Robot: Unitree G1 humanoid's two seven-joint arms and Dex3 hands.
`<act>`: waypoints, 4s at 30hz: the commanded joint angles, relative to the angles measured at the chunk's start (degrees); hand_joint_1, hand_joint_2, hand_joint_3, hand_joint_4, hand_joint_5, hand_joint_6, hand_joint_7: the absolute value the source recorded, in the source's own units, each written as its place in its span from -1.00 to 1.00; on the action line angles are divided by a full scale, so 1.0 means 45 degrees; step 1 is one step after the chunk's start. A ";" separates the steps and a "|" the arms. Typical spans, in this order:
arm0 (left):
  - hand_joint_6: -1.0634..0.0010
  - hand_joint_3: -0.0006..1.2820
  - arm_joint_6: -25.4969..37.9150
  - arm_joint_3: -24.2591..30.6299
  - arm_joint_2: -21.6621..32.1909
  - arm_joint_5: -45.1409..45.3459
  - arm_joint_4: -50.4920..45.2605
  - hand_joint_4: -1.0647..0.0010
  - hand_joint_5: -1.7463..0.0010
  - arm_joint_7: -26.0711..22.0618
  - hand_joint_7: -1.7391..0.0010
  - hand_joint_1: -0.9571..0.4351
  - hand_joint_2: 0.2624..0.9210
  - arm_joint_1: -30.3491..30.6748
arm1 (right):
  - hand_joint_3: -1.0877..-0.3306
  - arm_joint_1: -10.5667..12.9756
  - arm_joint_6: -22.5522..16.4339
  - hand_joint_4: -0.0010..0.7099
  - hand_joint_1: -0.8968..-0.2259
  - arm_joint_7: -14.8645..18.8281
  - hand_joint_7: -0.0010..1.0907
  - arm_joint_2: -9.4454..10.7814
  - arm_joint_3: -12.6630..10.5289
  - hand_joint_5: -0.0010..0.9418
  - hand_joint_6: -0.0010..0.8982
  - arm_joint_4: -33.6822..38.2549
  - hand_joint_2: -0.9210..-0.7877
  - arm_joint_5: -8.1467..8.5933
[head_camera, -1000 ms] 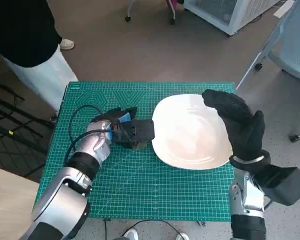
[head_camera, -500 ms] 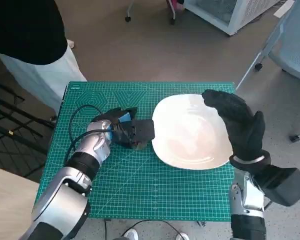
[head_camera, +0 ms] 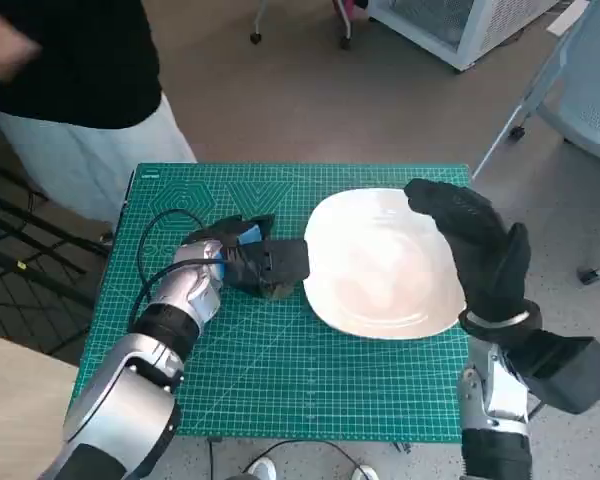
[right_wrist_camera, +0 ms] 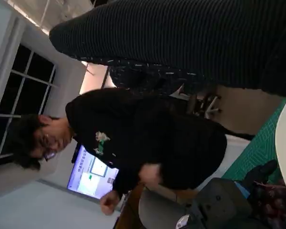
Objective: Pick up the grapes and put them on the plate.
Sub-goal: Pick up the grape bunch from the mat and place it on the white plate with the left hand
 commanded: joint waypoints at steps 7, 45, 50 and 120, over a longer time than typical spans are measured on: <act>-0.15 -0.69 0.0025 -0.0667 -0.0126 0.0464 0.0355 -0.05 -0.54 0.0579 0.82 0.88 0.93 0.0827 | 0.36 0.0032 0.0075 -0.45 0.23 -0.0061 -0.20 -0.0065 -0.0003 -1.00 -1.00 0.0212 -1.00 -0.0114; 0.05 -0.66 -0.0471 -0.0939 0.0136 0.0360 0.0288 0.12 -0.59 0.0842 -0.49 0.38 1.00 0.0746 | 0.35 -0.0149 0.0068 -0.46 0.25 -0.0061 -0.22 0.0045 -0.0020 -1.00 -1.00 0.0422 -1.00 -0.0077; 0.05 -0.66 -0.0423 -0.0927 0.0138 0.0326 0.0310 0.11 -0.59 0.0817 -0.48 0.38 1.00 0.0714 | 0.35 -0.0159 0.0054 -0.46 0.26 -0.0038 -0.22 0.0047 -0.0024 -1.00 -1.00 0.0430 -1.00 -0.0070; -0.16 -0.78 0.0739 0.2378 0.3734 0.0066 -1.4782 -0.09 -0.65 -0.0807 -0.16 0.38 1.00 0.4379 | 0.33 -0.0514 -0.0221 -0.44 0.19 -0.0188 -0.21 0.0101 -0.0193 -0.99 -1.00 0.0880 -1.00 -0.0072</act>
